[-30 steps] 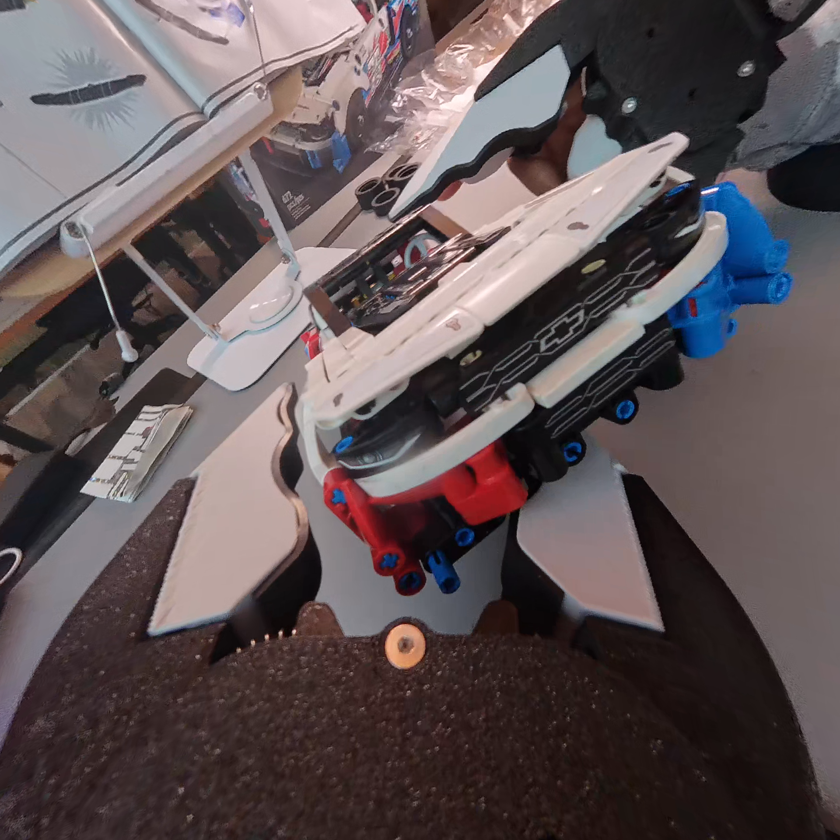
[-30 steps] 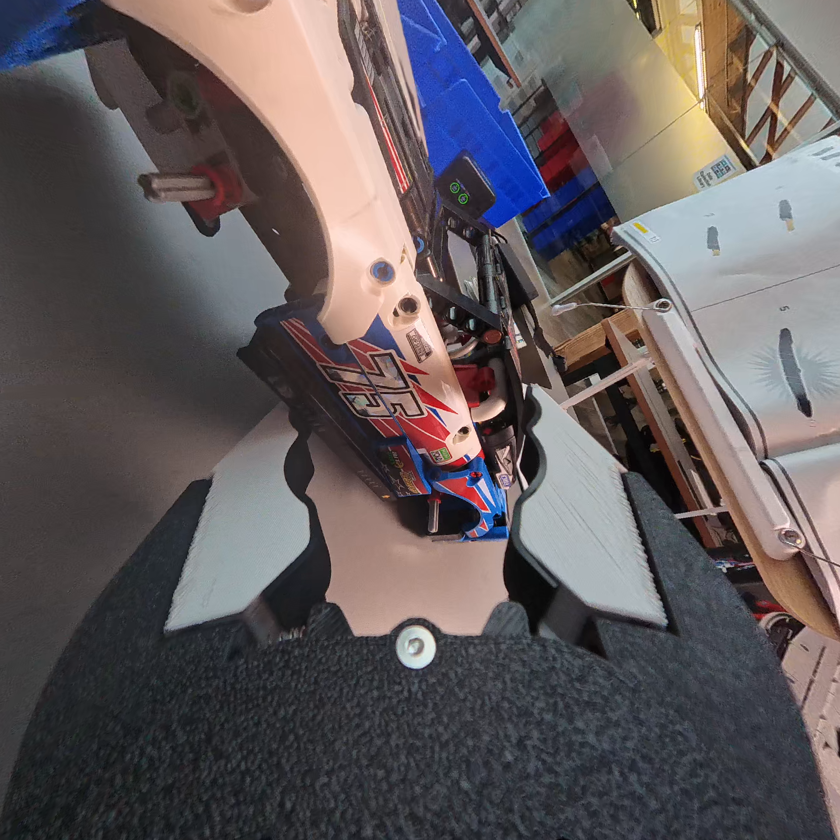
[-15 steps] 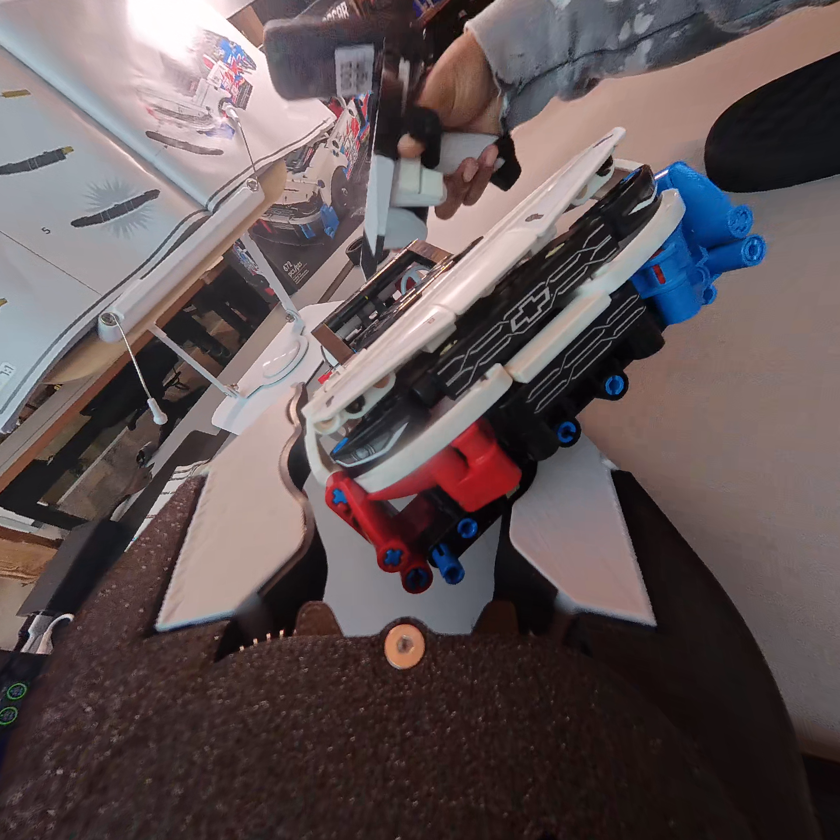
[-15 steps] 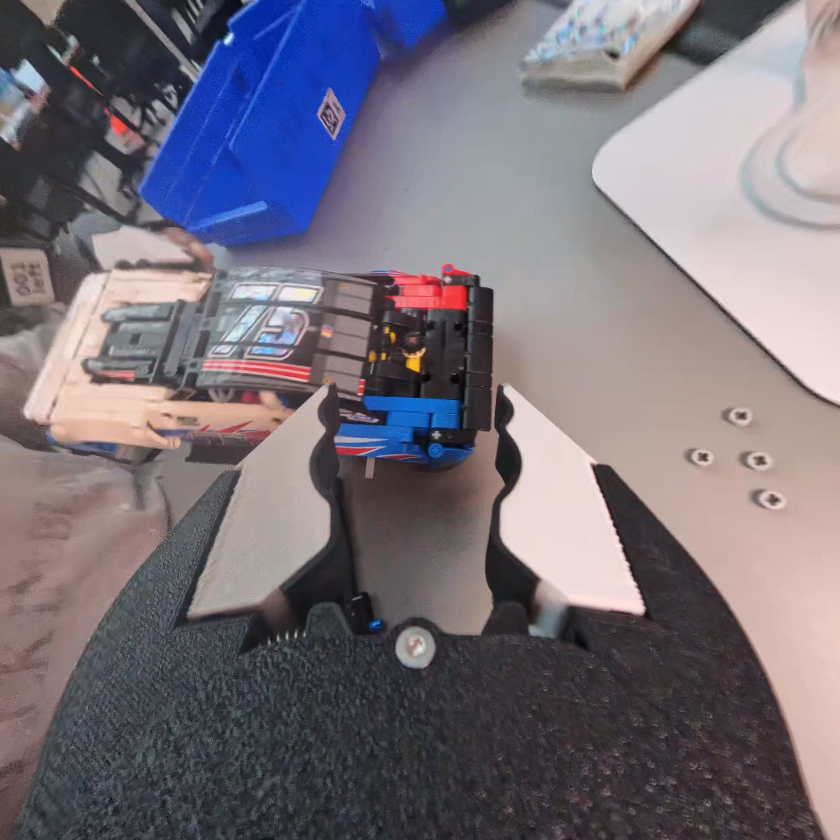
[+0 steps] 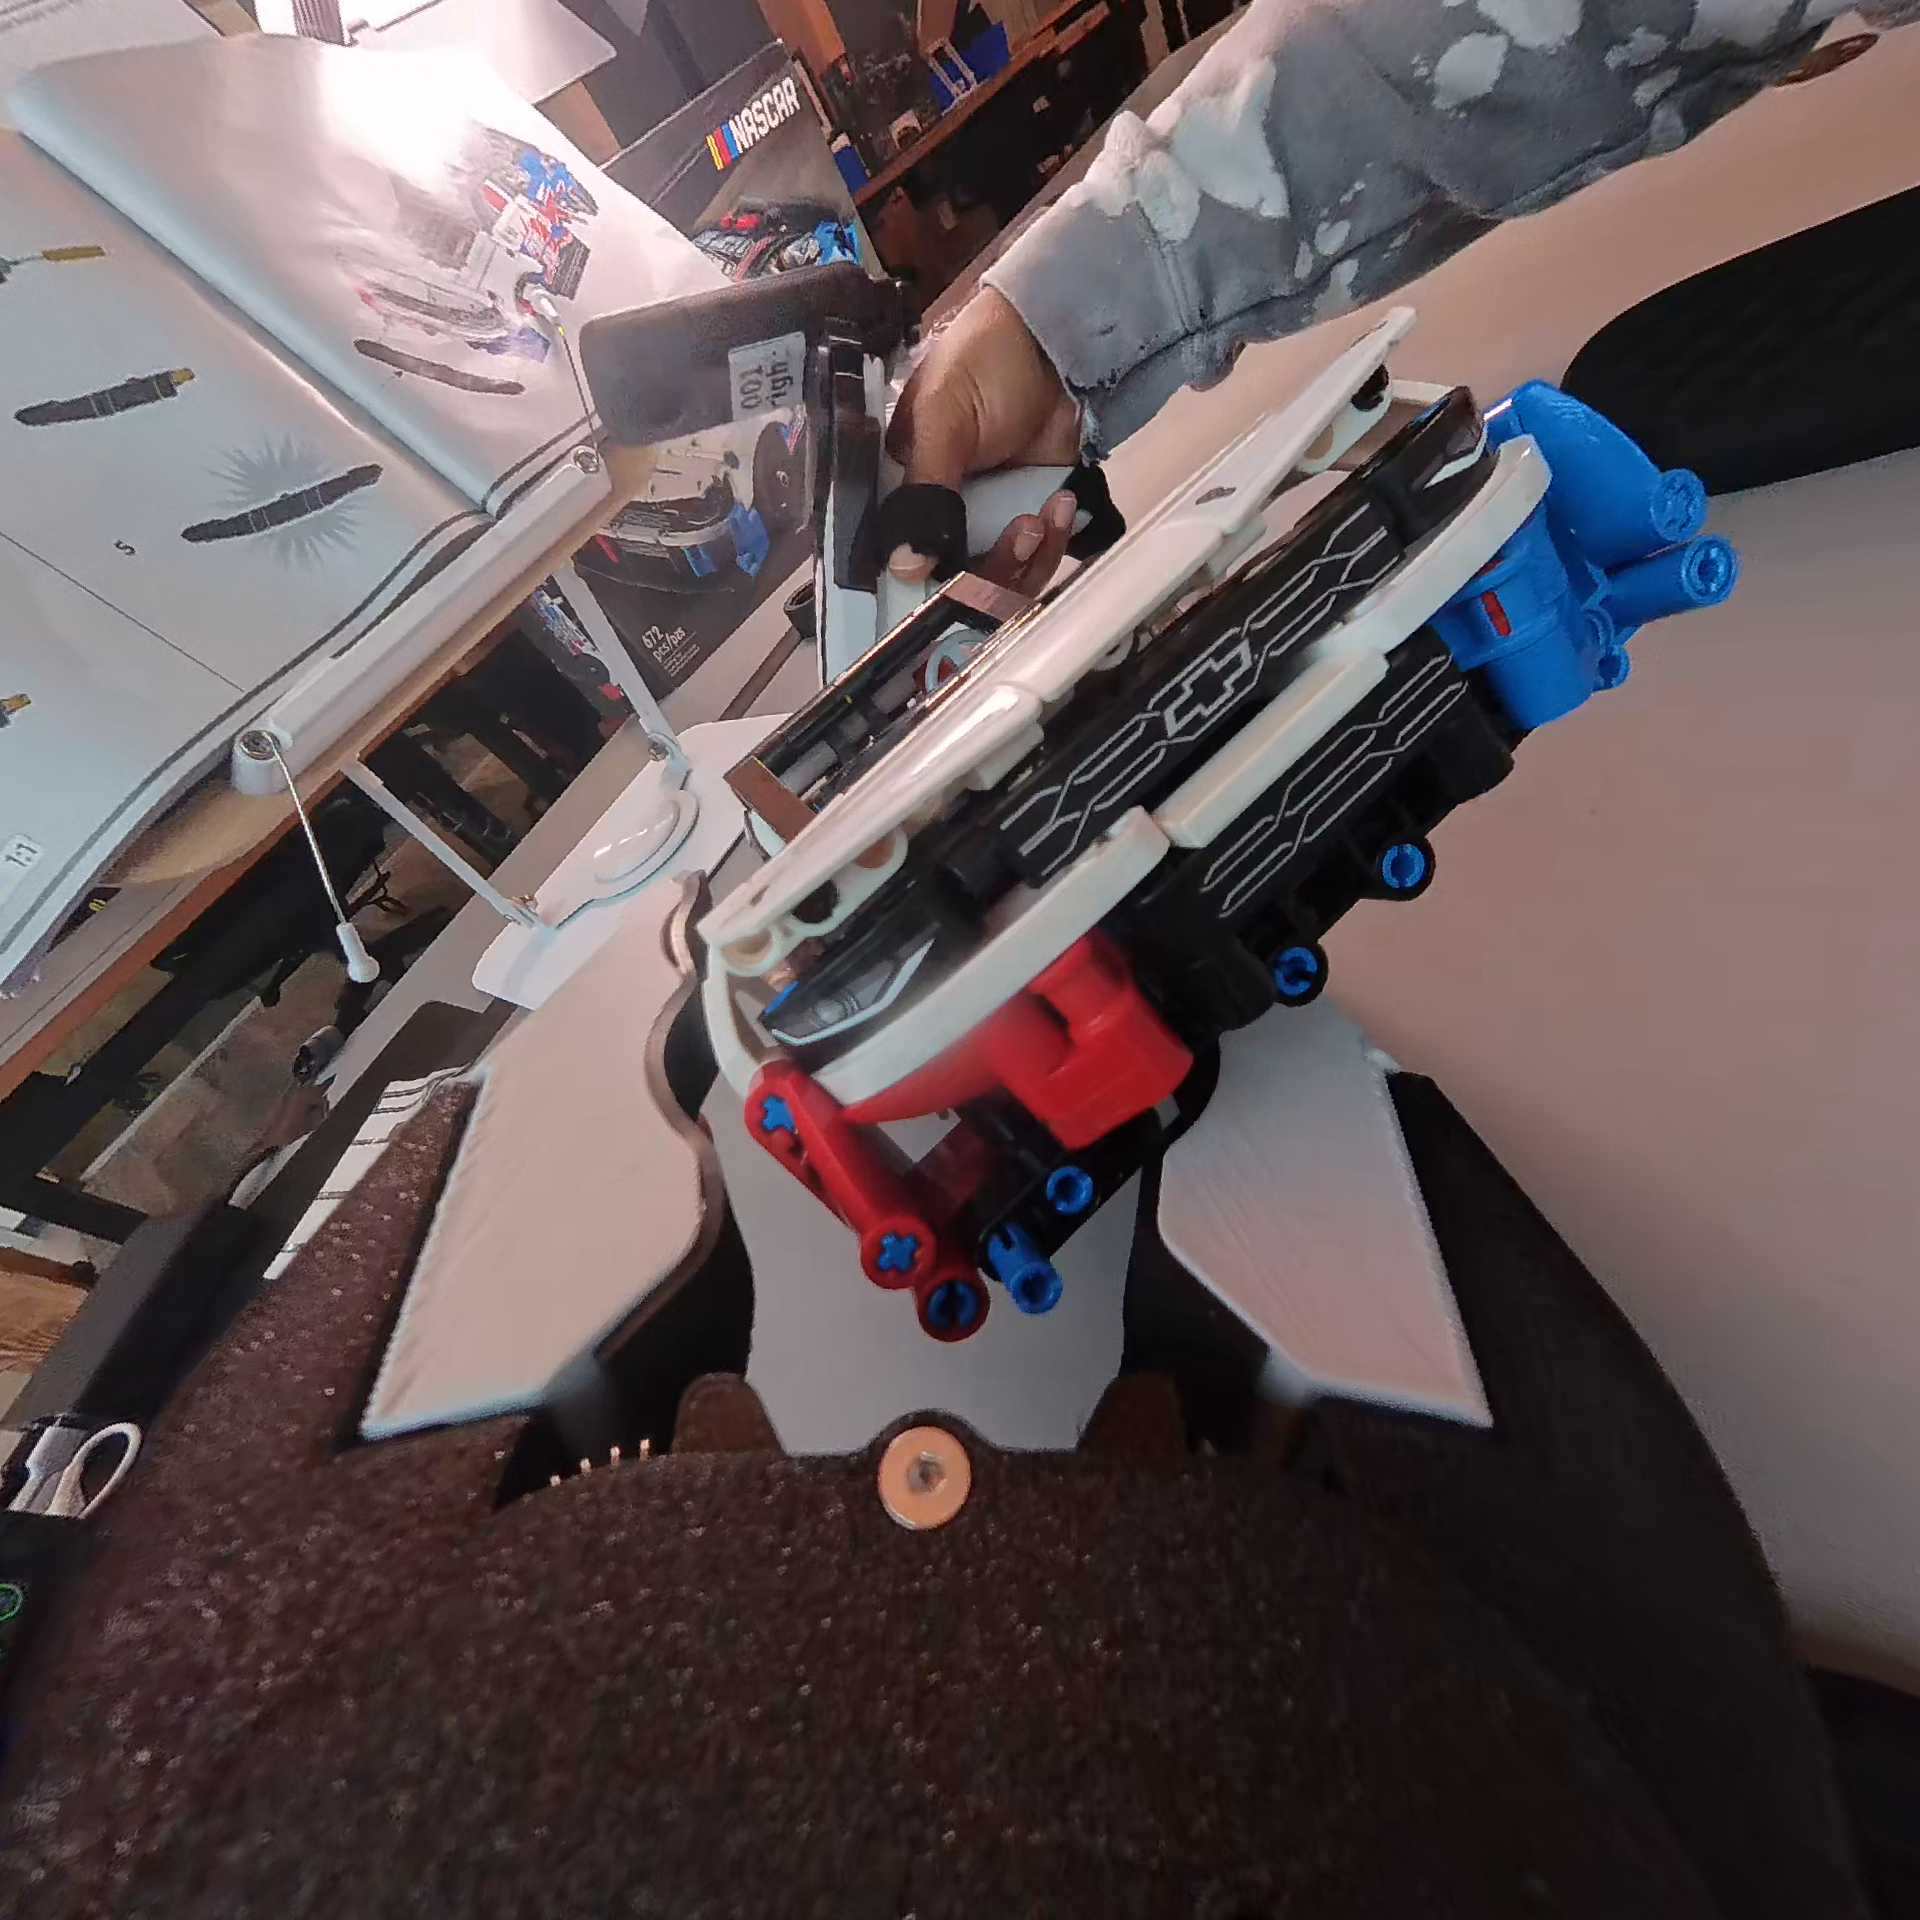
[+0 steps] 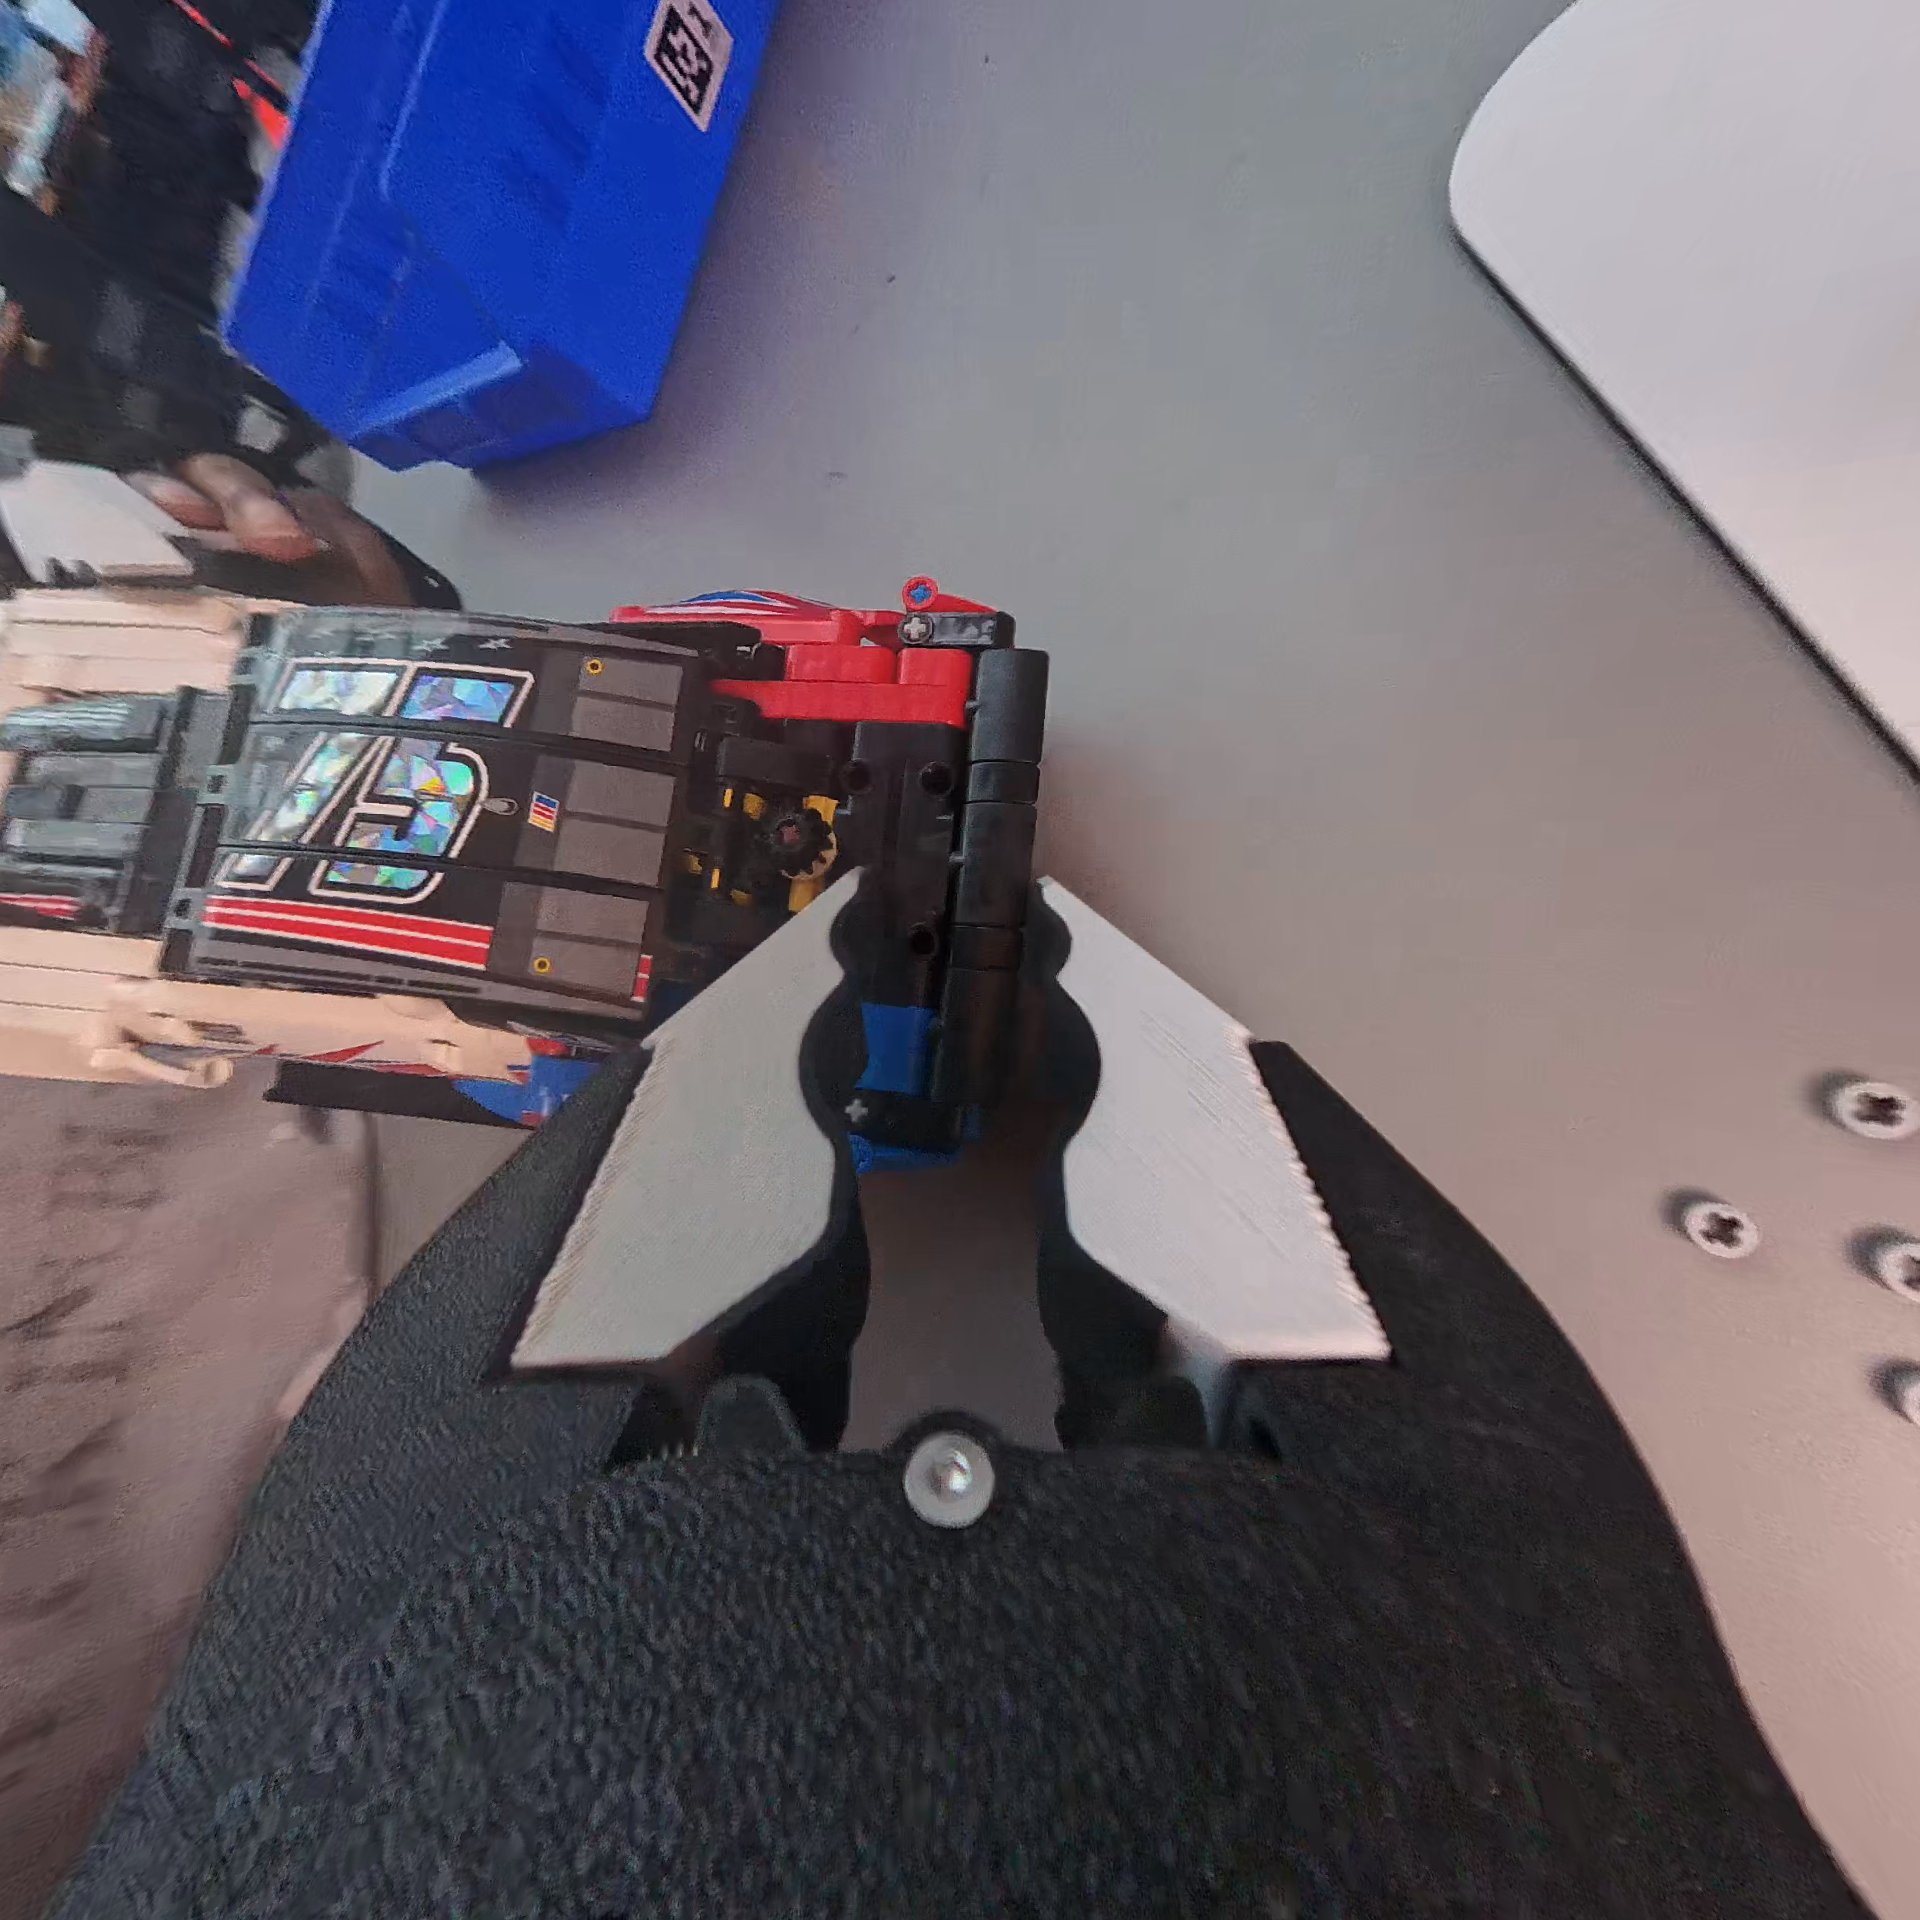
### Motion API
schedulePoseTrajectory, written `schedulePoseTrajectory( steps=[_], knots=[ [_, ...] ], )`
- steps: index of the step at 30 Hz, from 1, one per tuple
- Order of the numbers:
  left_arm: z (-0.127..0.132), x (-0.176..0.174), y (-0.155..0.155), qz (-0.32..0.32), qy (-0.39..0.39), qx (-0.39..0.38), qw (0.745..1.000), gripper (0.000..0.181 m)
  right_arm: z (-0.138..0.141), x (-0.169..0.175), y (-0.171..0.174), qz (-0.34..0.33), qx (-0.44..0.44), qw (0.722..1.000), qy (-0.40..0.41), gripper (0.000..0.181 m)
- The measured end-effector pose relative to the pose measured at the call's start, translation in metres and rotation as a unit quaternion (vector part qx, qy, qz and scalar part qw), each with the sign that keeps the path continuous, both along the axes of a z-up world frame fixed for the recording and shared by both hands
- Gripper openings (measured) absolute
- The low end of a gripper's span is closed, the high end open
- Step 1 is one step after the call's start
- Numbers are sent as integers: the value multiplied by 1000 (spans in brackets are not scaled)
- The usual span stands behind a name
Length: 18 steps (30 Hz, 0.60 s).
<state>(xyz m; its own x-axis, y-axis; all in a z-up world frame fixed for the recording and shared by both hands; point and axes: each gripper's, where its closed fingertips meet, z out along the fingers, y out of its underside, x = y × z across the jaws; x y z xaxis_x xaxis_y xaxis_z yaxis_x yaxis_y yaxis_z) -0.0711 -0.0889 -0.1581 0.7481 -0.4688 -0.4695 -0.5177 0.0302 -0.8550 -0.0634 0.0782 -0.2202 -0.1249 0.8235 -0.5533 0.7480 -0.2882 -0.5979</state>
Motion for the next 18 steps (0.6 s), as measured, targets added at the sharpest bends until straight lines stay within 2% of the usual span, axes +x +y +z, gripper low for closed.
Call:
schedulePoseTrajectory(
  steps=[2, 3, 4, 6, 7, 8, 11, 14, 16, 18],
  knots=[
    [2, 2, 0, 0, -4, 0, 1000, 86, 2, 0, 2, 5, 82, 996, 18, 21],
    [3, 3, 1, 1, -6, -3, 1000, 86, 11, -3, -2, 16, 121, 991, 54, 0],
    [3, 5, 2, 1, -5, -2, 1000, 86, 21, -7, -10, 16, 148, 986, 78, 0],
    [7, 9, 2, -1, 1, 7, 1000, 80, 23, -8, -13, 50, 266, 959, 79, 0],
    [8, 11, 2, -2, 4, 10, 1000, 80, 26, -7, -20, 59, 260, 961, 73, 0],
    [8, 12, 1, -3, 7, 10, 1000, 79, 31, -8, -27, 56, 227, 970, 67, 0],
    [6, 10, 0, -1, 10, 10, 1000, 79, 31, -10, -6, 11, 188, 981, 52, 25],
    [6, 9, -2, -3, 11, 12, 1000, 79, 20, -4, 2, -18, 21, 1000, 5, 49],
    [6, 9, -3, -5, 13, 13, 1000, 79, 11, -3, 4, -27, -62, 998, -10, 48],
    [5, 9, -4, -8, 15, 14, 1000, 80, 1, -1, -1, -19, -111, 993, -35, 47]
  ],
)
